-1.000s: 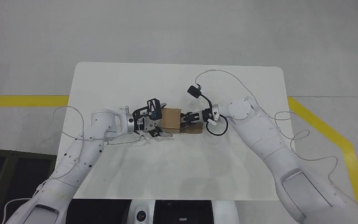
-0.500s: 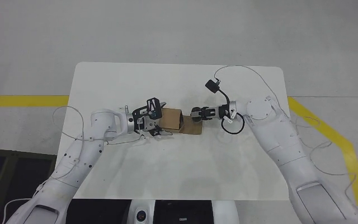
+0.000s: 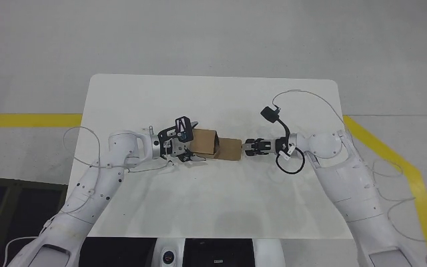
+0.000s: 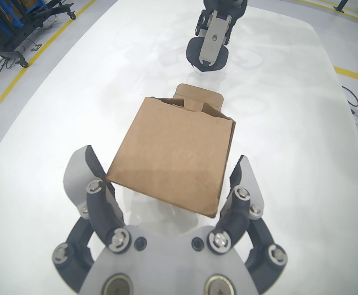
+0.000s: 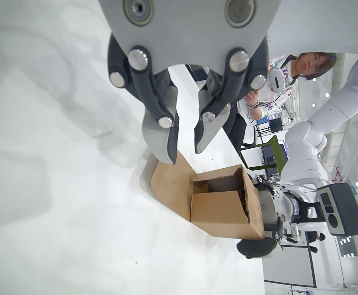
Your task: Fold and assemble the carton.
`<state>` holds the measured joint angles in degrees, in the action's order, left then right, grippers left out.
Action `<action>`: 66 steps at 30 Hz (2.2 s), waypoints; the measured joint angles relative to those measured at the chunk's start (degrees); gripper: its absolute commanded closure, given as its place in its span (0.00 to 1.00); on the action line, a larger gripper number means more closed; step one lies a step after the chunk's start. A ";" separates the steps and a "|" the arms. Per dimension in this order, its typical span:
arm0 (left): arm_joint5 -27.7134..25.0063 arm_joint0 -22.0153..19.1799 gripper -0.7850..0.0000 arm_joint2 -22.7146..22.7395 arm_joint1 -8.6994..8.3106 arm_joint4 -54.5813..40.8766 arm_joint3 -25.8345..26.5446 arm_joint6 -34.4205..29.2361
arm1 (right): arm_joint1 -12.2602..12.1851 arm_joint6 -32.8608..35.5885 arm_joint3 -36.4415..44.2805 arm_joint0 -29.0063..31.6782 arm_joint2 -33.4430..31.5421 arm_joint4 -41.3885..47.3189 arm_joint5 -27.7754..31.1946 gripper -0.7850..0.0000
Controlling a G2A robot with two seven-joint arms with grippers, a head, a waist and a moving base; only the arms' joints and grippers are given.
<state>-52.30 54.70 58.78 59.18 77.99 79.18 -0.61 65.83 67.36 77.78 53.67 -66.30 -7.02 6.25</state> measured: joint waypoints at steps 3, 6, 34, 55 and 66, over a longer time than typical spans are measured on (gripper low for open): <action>0.01 0.02 0.00 -0.01 0.01 0.05 0.00 0.04 | -0.01 -0.25 -0.50 -0.08 0.71 -0.38 -0.20 0.83; 0.03 0.03 0.00 -0.02 0.03 0.08 -0.01 0.07 | 0.14 -0.78 -1.80 -0.66 1.76 -0.38 -0.05 0.81; -0.22 0.16 0.00 -0.01 0.10 0.11 0.02 0.02 | 2.32 -2.49 -12.74 -7.52 9.38 4.58 1.63 0.80; -0.29 0.19 0.00 -0.04 0.14 0.46 0.11 0.06 | 3.99 -2.37 -11.79 -10.32 13.24 9.56 1.97 0.78; -0.27 0.16 0.00 -0.14 0.18 0.76 0.11 0.15 | 5.16 -3.21 -13.23 -12.80 16.02 9.54 1.86 0.77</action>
<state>-52.56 54.85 58.64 59.36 78.74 79.29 -0.46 70.98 64.15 64.55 40.87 -50.29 2.52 8.11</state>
